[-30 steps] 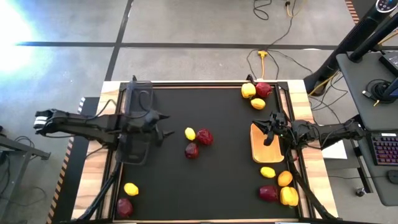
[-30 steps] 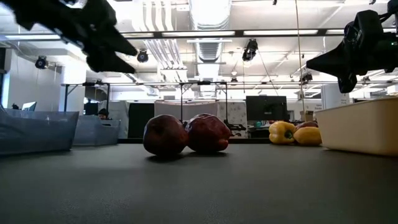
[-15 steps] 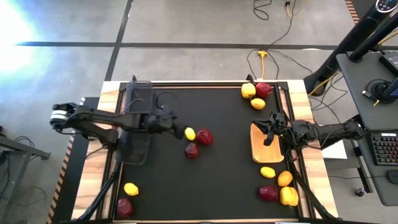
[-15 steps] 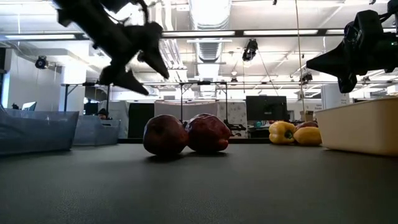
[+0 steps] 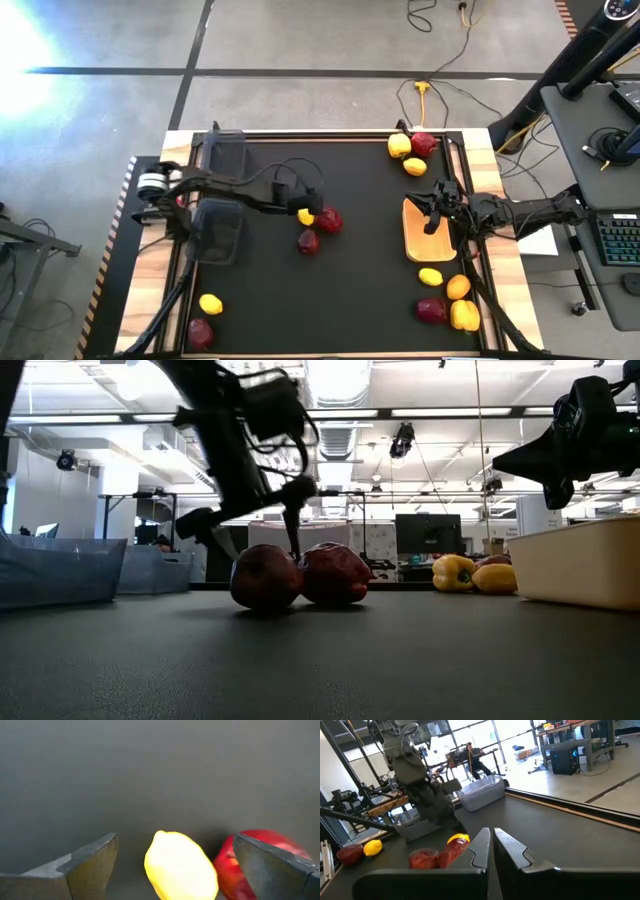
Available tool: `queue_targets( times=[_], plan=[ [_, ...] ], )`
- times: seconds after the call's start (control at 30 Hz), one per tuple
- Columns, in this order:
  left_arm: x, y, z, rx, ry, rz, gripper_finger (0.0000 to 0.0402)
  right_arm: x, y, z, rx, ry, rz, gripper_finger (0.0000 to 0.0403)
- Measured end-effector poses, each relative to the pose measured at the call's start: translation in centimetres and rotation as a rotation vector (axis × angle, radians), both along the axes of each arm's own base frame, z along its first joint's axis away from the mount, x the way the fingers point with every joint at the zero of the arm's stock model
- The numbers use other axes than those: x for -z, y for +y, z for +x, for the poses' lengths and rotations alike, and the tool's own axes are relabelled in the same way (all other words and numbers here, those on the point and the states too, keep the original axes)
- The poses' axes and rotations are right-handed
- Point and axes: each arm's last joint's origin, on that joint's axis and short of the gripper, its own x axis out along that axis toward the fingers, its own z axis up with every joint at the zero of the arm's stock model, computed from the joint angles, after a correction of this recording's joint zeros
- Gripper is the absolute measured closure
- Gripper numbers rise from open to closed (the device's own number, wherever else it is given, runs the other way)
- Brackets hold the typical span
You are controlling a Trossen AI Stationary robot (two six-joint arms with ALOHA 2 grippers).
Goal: Sort produce into baskets
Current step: Put the yellow lemon into the top black bin
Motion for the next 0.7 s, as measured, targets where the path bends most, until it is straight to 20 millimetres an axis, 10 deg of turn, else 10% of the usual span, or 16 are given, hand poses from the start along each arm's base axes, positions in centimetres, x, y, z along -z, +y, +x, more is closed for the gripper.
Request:
queue_targets(
  times=[0.7],
  plan=[
    [2.5,-1.1,2.5,-0.157,0.153,-0.164,0.0073,0.0,0.0,0.0,-0.001,0.000,0.000,0.0390]
  ],
)
